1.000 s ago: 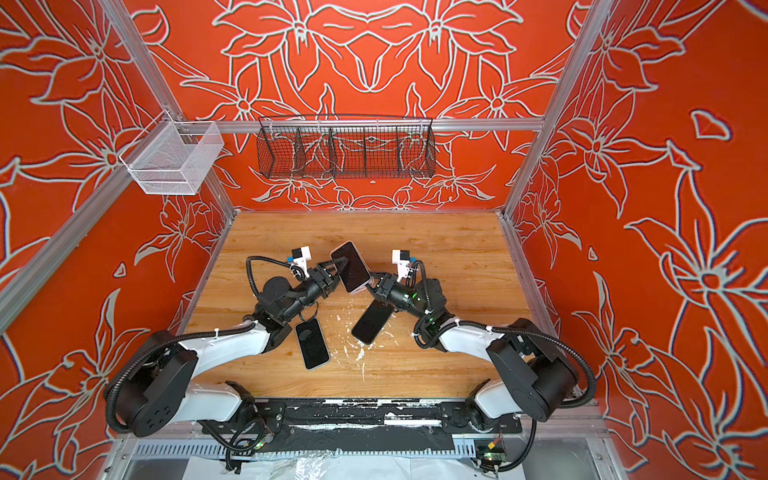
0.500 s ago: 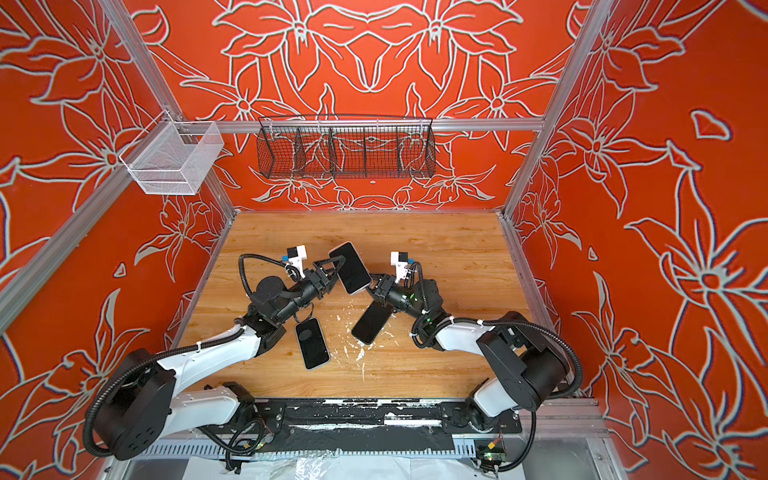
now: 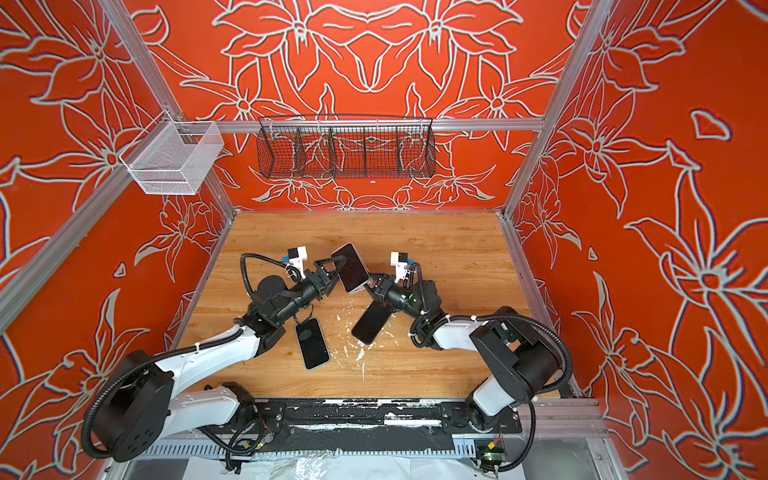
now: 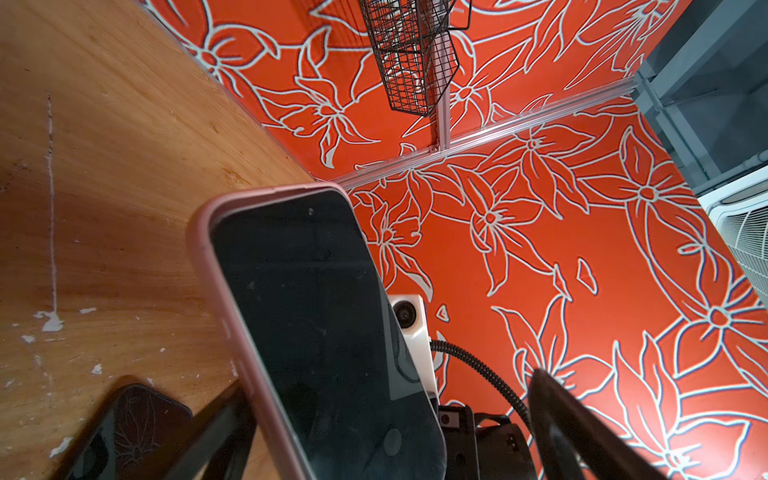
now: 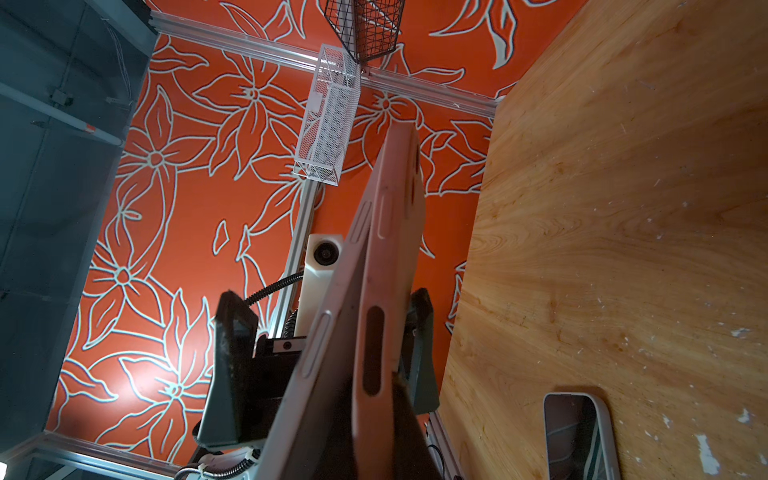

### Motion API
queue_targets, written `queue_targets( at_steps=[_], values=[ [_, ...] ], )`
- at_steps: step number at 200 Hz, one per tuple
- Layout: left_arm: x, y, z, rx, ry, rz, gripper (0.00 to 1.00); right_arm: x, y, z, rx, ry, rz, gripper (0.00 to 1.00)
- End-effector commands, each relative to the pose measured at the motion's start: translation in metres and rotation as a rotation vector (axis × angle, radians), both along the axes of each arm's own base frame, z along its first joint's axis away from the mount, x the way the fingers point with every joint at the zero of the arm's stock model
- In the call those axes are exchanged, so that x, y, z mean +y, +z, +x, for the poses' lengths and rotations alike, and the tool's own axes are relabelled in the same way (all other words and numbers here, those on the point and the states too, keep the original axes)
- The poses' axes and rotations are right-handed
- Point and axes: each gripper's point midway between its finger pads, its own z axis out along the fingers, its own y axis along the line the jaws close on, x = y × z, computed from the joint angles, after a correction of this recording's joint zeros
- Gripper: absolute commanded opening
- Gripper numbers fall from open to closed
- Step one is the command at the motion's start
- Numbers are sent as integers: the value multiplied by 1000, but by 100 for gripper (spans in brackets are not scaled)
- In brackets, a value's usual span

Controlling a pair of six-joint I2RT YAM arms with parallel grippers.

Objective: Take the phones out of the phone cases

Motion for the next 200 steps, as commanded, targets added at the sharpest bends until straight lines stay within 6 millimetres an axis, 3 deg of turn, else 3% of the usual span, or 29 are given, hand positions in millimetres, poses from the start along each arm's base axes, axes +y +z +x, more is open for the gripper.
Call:
queue_targets(
  at_steps=[1,117,200],
  values=[
    [1,14,-3,-36,-1,-5,100,-3,31,-3,-66,-2,102,2],
    [10,-1,-16,44,10,14,97,-2,36,1,-79,-10,110,1],
    [18,-15,-31,191,17,-15,97,1,37,8,-87,-26,111,1]
  ],
)
